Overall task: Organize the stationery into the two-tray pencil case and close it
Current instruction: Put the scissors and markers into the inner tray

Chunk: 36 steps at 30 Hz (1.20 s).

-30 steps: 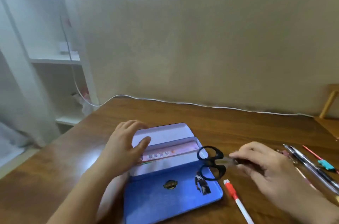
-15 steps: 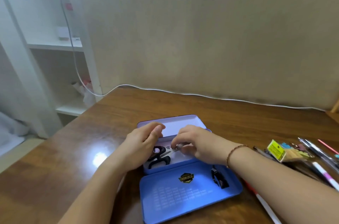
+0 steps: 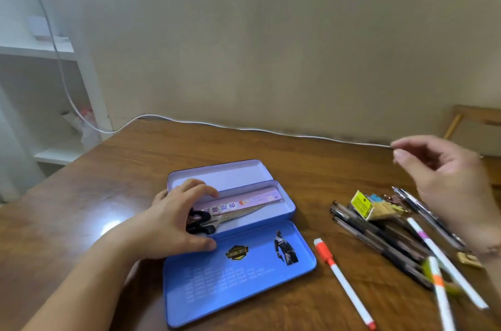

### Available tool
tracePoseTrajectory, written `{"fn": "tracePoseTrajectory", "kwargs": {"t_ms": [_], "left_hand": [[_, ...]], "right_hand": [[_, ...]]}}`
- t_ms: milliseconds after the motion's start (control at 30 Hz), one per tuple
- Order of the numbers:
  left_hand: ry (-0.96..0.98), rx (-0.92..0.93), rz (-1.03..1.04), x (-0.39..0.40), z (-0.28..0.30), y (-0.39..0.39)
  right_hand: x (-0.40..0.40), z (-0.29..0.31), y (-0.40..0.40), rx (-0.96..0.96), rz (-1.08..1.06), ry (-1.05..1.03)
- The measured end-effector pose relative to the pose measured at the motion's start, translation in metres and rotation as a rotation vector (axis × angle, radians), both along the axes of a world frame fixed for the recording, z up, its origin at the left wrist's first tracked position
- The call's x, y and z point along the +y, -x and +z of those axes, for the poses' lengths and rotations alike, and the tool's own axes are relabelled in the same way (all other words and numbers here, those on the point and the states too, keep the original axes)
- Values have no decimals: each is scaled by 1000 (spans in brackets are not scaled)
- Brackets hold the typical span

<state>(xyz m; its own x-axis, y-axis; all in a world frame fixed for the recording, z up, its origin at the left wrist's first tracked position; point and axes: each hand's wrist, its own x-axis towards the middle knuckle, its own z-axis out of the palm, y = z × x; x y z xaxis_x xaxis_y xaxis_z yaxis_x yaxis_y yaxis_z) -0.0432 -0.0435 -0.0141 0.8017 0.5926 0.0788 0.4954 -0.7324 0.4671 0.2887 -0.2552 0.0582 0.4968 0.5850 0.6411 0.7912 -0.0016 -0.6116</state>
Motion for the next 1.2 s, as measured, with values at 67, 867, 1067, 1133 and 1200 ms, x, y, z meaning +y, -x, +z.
{"fn": "tracePoseTrajectory", "kwargs": {"t_ms": [67, 867, 1067, 1133, 1200], "left_hand": [[-8, -12, -18, 0, -1, -1], [300, -557, 371, 15, -22, -25], [349, -556, 418, 13, -18, -29], [352, -550, 400, 11, -17, -29], [345, -545, 372, 10, -15, -29]], "right_hand": [[-25, -6, -3, -75, -97, 138], [-10, -32, 55, -208, 130, 625], [77, -36, 109, -632, 282, 460], [100, -45, 121, -758, 257, 456], [117, -54, 129, -862, 247, 492]]}}
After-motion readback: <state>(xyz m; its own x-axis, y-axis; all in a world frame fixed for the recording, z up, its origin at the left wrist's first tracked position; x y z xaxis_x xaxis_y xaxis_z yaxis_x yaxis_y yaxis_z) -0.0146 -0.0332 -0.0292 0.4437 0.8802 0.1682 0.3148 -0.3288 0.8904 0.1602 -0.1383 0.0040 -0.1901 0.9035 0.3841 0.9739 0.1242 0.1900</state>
